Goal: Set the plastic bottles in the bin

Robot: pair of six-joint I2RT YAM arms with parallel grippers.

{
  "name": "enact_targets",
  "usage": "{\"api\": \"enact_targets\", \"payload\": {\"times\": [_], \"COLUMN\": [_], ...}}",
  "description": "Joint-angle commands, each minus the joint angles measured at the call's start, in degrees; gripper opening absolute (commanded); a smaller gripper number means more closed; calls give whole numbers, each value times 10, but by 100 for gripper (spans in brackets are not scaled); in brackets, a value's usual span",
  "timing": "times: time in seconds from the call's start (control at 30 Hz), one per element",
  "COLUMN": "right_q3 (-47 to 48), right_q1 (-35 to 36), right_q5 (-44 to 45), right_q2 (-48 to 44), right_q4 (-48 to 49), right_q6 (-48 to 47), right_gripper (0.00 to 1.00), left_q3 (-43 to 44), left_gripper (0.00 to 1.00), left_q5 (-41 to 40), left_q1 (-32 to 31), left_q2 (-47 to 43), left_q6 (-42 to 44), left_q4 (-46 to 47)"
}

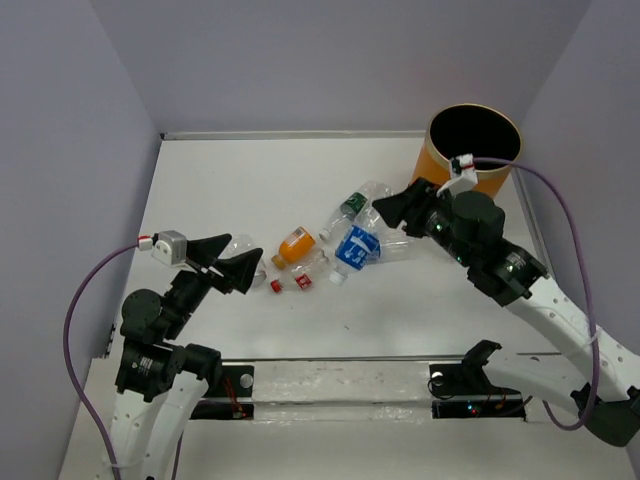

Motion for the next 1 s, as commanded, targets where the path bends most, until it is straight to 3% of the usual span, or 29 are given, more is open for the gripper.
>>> {"api": "enact_targets", "payload": {"times": [0.0,0.1,0.23,0.27,0.37,0.6,0.83,0.93,0.97], "right_q3": [238,341,497,516,570,456,391,380,388], "right_q1": [4,-2,-54,-83,-129,-220,-252,-252,-252], "right_q5": [203,351,406,412,421,403,386,391,390], "right_q2": [99,183,262,278,335,358,395,400,399], "right_q4": [11,78,250,274,296,350,351,346,327], "right_q6": [-208,-368,-552,-617,-684,-707,-705,-699,-680], "right_gripper": [41,41,41,41,41,40,43,82,99], "left_q3": [-1,-1,1,1,2,5,4,5,5], "left_gripper": [99,99,99,99,99,99,99,99,99], "left_q5": [4,3,5,5,0,-22,-13,-13,-13], "left_q1": [1,-5,-16,-19,-29,-36,-41,-41,-41], "left_q2": [-11,-18,-21,-23,-28,-33,-22,-20,-19], "left_q6": [-7,-6,-1,-1,1,2,0,-4,-4], "left_q4": [23,22,20,20,17,7,11,10,10]}}
